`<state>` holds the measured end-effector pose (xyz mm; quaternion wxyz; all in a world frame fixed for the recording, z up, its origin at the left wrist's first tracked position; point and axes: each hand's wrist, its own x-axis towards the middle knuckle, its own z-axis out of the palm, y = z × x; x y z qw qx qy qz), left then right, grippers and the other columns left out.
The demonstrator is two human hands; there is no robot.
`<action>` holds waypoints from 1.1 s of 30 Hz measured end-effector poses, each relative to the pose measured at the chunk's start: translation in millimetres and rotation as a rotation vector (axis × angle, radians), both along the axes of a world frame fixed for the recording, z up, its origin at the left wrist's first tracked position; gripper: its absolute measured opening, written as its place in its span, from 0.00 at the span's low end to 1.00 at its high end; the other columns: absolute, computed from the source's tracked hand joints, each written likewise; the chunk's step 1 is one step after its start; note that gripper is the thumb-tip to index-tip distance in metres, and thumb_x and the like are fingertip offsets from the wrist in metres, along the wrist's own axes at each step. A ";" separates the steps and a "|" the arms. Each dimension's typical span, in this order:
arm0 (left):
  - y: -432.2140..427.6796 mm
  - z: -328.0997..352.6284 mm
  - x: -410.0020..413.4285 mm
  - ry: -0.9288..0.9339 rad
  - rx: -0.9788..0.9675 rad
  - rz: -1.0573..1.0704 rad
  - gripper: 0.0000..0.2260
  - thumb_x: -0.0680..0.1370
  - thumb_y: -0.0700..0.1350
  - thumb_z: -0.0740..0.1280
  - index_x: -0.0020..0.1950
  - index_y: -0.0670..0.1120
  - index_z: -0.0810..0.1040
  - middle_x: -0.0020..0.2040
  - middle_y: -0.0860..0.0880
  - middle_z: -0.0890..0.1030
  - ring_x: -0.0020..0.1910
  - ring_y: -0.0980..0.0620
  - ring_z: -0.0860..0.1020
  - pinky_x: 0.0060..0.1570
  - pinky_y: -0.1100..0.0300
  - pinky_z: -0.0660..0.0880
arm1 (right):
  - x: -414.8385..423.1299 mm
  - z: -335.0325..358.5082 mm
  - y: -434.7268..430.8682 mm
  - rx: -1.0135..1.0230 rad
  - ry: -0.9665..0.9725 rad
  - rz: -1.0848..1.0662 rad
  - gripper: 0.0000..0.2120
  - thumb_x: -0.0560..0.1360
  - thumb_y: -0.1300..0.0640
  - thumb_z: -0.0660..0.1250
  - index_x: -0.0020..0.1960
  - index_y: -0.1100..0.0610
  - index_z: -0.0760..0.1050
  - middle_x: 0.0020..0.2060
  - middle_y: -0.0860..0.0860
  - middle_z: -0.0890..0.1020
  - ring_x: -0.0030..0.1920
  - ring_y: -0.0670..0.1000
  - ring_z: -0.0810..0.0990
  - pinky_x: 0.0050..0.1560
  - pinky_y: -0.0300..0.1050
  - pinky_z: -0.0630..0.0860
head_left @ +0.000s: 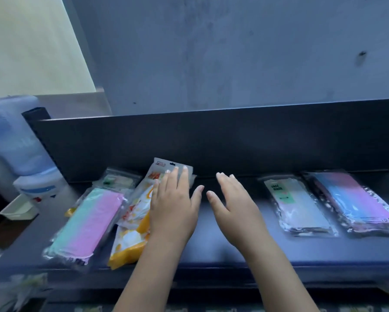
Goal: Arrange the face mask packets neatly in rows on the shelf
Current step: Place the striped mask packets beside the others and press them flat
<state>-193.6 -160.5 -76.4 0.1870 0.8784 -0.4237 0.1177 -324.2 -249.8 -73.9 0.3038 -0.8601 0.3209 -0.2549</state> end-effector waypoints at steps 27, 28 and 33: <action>227.8 -55.5 224.9 0.701 -0.176 0.175 0.21 0.68 0.64 0.75 0.38 0.48 0.72 0.40 0.51 0.74 0.35 0.52 0.72 0.35 0.54 0.69 | 234.5 -18.7 240.1 0.501 -0.136 -0.157 0.23 0.81 0.53 0.65 0.76 0.49 0.70 0.75 0.47 0.70 0.74 0.50 0.69 0.66 0.45 0.67; 228.8 -58.3 227.9 0.721 -0.223 0.178 0.21 0.65 0.66 0.74 0.40 0.49 0.78 0.43 0.52 0.79 0.39 0.53 0.77 0.39 0.54 0.75 | 234.2 -18.6 241.4 0.504 -0.142 -0.179 0.23 0.81 0.53 0.65 0.76 0.50 0.70 0.74 0.47 0.70 0.74 0.50 0.69 0.65 0.44 0.67; 237.5 -59.0 227.3 0.858 -0.459 0.146 0.07 0.73 0.49 0.79 0.49 0.51 0.86 0.47 0.52 0.87 0.47 0.50 0.85 0.50 0.49 0.83 | 234.1 -18.7 242.7 0.499 -0.124 -0.217 0.25 0.81 0.56 0.64 0.78 0.52 0.67 0.77 0.50 0.68 0.73 0.52 0.70 0.61 0.44 0.67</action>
